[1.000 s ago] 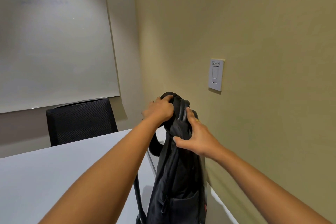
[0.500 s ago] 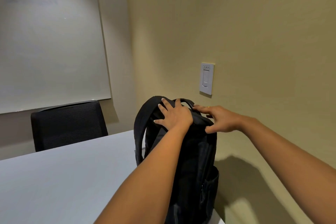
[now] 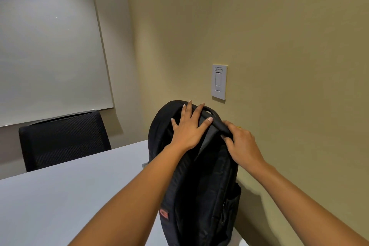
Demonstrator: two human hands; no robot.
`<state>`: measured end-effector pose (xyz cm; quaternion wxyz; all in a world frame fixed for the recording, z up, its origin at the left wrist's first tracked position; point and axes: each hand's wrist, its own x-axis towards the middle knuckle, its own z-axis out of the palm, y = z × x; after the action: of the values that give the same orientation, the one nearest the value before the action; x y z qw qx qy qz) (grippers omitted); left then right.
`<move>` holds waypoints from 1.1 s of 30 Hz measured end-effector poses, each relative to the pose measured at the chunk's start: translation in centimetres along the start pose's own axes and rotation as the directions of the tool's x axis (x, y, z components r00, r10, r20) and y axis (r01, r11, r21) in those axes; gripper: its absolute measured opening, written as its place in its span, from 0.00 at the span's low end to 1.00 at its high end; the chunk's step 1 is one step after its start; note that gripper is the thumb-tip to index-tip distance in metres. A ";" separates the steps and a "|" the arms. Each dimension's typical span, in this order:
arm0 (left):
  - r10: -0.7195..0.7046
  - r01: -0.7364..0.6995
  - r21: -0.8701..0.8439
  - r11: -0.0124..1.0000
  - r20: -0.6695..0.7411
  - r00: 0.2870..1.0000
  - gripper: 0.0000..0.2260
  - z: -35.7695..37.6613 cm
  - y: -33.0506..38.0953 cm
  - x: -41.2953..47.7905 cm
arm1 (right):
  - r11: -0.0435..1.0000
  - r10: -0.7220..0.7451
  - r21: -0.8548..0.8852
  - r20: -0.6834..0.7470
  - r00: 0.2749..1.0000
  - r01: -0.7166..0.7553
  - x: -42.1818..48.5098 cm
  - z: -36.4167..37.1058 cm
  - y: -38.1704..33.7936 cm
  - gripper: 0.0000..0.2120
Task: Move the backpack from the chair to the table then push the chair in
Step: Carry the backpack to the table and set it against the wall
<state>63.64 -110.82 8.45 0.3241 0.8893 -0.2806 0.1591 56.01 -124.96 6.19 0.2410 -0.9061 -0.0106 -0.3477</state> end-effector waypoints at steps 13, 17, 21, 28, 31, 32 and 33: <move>0.012 -0.015 0.022 1.000 0.152 0.988 0.25 4.8 -0.6 0.7 | 0.982 -0.092 -0.178 -0.173 0.981 0.061 -0.8 -2.2 1.9 0.22; -0.008 0.014 -0.037 0.999 0.159 0.987 0.24 6.1 -1.2 0.0 | 0.915 -0.205 -0.347 0.037 0.978 0.205 -0.4 -0.2 1.1 0.23; -0.054 0.062 -0.032 0.998 0.215 0.975 0.25 7.9 -0.9 -0.5 | 0.837 -0.165 -0.515 0.085 0.983 0.185 -0.2 0.8 3.1 0.24; -0.070 0.076 -0.010 0.997 0.280 0.958 0.27 9.7 -0.4 0.4 | 0.696 -0.155 -0.693 0.110 0.982 0.187 -0.5 0.4 4.9 0.24; -0.025 0.026 0.000 1.000 0.260 0.965 0.27 9.1 -1.1 0.4 | 0.752 -0.125 -0.644 0.072 0.990 0.142 -0.5 0.9 4.1 0.22; 0.013 -0.011 -0.013 1.000 0.216 0.976 0.27 8.7 -1.4 0.2 | 0.796 -0.108 -0.593 0.052 0.993 0.118 -0.5 1.2 3.7 0.23; 0.063 -0.057 -0.047 0.997 0.140 0.988 0.27 8.2 -1.8 -0.1 | 0.850 -0.082 -0.519 0.031 0.996 0.086 -0.6 1.6 3.1 0.24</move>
<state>65.46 -115.10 1.46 0.3173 0.8824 -0.3329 0.0993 57.18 -126.92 3.41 -0.0281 -0.9374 0.0432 -0.3444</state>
